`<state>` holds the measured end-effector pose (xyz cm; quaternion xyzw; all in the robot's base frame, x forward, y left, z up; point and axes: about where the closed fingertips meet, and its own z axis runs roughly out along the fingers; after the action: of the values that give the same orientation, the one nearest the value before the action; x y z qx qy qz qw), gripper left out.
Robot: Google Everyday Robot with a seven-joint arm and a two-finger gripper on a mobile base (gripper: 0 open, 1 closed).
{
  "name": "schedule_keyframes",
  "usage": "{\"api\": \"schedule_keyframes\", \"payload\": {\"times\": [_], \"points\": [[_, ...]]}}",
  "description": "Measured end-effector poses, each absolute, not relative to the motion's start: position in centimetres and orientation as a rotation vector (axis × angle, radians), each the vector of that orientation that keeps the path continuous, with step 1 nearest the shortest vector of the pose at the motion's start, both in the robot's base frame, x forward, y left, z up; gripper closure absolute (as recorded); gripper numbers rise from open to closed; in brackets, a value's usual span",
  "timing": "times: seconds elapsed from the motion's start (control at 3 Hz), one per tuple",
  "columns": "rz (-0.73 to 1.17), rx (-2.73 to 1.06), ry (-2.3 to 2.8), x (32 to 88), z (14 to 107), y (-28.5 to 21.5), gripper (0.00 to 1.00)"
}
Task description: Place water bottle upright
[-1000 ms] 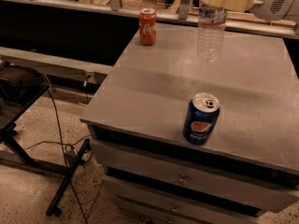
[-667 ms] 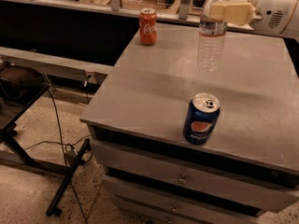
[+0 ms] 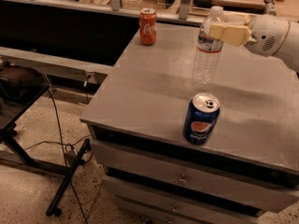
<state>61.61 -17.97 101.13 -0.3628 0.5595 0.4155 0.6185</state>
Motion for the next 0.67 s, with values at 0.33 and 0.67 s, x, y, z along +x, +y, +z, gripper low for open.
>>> {"api": "schedule_keyframes", "payload": {"times": [0.33,0.67], "points": [[0.972,-0.858,1.236,61.0,100.4,-18.1,0.29],[0.958,-0.885,1.198,59.9,99.0,-19.1,0.06]]}}
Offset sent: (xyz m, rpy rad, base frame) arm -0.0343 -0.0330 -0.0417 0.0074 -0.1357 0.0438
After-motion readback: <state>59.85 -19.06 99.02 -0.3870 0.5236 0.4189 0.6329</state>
